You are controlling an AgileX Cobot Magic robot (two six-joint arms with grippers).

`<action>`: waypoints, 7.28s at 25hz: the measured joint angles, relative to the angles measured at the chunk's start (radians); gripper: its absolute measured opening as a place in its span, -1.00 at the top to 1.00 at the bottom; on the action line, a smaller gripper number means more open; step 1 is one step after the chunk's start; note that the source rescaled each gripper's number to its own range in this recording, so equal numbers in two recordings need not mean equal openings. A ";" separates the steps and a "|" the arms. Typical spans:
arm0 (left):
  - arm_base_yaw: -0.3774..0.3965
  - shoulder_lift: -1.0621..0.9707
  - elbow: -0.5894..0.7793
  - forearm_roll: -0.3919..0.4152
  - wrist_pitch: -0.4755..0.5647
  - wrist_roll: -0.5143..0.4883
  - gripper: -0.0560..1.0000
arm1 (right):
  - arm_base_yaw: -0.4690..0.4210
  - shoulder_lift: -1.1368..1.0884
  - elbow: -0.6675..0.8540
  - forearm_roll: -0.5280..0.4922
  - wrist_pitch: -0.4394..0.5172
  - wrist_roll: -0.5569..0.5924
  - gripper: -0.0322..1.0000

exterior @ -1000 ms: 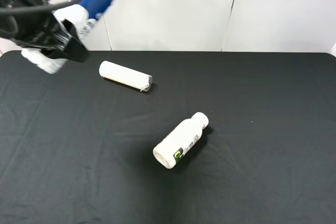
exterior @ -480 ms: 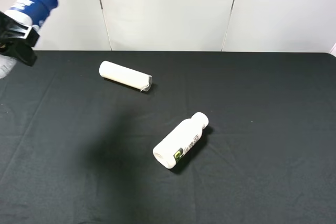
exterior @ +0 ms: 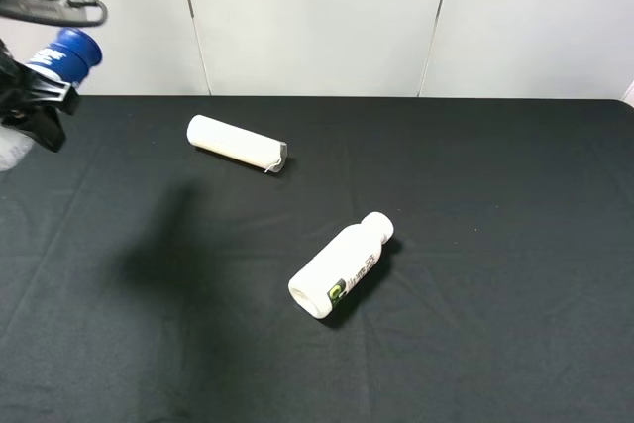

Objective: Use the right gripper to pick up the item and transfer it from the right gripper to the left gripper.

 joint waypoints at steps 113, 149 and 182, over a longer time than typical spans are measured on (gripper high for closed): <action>-0.069 -0.529 0.056 -0.128 0.078 0.008 -1.00 | 0.000 0.000 0.000 0.000 0.000 0.000 -1.00; -0.069 -1.413 0.513 -0.134 0.249 0.051 -0.96 | 0.000 0.000 0.000 0.000 0.000 0.000 -1.00; 0.191 -1.447 0.518 -0.129 0.251 0.072 -0.95 | 0.000 0.000 0.000 0.000 0.000 0.000 -1.00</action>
